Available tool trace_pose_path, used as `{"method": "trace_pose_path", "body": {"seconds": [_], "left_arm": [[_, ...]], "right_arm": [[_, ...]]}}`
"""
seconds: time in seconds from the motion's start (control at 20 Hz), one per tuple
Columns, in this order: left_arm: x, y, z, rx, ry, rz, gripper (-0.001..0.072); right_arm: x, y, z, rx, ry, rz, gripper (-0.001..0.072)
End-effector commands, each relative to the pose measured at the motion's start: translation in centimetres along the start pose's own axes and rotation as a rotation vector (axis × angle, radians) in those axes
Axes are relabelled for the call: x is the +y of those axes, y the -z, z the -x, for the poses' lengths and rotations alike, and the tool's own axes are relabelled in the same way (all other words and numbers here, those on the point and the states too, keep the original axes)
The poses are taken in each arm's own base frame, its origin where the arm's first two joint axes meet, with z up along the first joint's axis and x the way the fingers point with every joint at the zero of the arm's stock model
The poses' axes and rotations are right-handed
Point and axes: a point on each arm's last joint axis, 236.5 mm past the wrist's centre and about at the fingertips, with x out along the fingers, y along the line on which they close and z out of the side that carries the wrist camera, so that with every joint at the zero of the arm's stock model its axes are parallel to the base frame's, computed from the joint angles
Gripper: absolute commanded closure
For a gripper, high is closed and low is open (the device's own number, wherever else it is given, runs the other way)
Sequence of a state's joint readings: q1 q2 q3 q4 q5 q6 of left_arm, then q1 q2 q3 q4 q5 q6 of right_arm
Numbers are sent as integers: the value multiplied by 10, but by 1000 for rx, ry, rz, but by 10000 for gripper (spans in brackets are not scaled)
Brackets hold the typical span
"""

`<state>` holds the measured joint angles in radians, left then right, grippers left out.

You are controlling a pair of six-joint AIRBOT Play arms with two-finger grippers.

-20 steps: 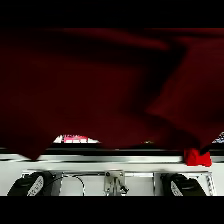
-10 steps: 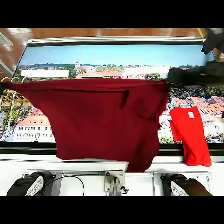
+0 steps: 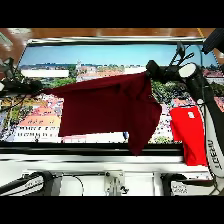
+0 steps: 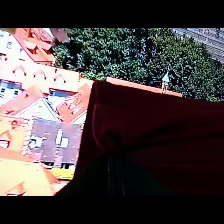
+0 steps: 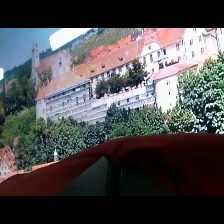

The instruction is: Fold the shirts.

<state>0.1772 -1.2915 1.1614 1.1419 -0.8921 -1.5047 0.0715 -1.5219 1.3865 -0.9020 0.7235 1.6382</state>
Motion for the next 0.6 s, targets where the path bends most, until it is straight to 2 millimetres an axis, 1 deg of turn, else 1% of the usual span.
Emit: {"method": "trace_pose_path", "body": {"seconds": [0.0, 0.05, 0.1, 0.15, 0.2, 0.25, 0.3, 0.35, 0.4, 0.45, 0.5, 0.55], "left_arm": [[-16, 23, -45, 107, 106, 147, 675], [-21, 30, -49, 137, 125, 163, 674], [-24, 32, -49, 149, 136, 172, 636], [-24, 31, -44, 158, 141, 168, 536], [-22, 29, -34, 174, 146, 165, 393], [-17, 25, -23, 195, 148, 168, 284], [-9, 21, -8, 221, 153, 179, 261], [-1, 20, 6, 251, 154, 190, 260], [11, 26, 20, 298, 145, 203, 263], [27, 38, 32, 360, 119, 215, 267], [41, 59, 42, 447, 83, 220, 267], [56, 85, 50, 541, 31, 209, 267]], "right_arm": [[-26, 57, -29, 230, 29, -78, 650], [-30, 72, -30, 290, 35, -74, 619], [-30, 78, -28, 316, 35, -65, 419], [-26, 76, -22, 320, 15, -51, 169], [-18, 71, -9, 319, -20, -11, 97], [-17, 62, 8, 306, -28, 13, 99], [-21, 54, 25, 294, -13, 27, 100], [-31, 48, 46, 292, 21, 51, 100], [-47, 47, 66, 312, 79, 78, 100], [-70, 52, 89, 355, 167, 107, 99], [-96, 61, 112, 420, 267, 135, 100], [-124, 73, 138, 492, 374, 158, 100]]}}
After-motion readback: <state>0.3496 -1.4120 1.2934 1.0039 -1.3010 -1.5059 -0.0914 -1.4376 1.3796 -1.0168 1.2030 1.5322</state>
